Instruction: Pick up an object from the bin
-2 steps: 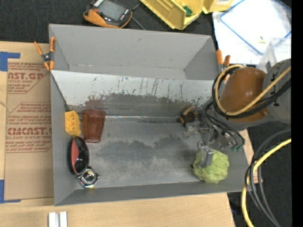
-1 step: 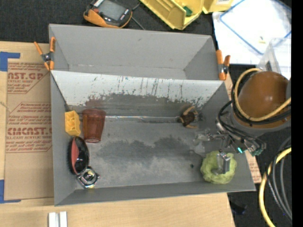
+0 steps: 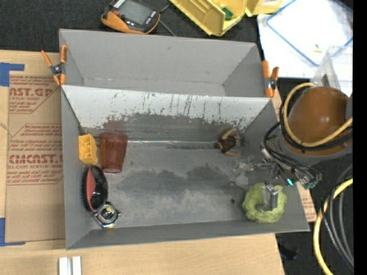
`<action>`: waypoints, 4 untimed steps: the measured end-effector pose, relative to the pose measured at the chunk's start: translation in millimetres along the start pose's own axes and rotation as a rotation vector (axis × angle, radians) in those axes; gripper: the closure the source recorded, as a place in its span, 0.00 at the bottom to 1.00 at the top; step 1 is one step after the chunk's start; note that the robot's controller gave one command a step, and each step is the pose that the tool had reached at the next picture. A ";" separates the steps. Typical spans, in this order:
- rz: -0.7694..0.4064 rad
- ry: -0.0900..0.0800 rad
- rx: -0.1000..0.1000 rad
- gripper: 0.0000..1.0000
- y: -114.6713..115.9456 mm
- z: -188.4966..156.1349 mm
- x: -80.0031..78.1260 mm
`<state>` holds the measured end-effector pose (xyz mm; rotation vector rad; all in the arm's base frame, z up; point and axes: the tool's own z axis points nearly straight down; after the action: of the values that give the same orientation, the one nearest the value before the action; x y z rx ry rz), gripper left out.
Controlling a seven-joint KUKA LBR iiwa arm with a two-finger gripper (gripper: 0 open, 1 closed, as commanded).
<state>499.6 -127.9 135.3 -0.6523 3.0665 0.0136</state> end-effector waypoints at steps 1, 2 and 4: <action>-0.022 0.001 -0.012 0.00 2.7 55.9 -20.8; -0.022 0.000 -0.011 0.00 2.5 55.7 -20.9; -0.022 0.000 -0.011 0.00 2.4 55.7 -20.9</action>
Offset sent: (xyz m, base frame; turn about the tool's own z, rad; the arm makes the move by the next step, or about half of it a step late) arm 0.0000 0.0000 0.0000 0.0000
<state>517.9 -116.7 79.7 -0.6864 3.0615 0.0302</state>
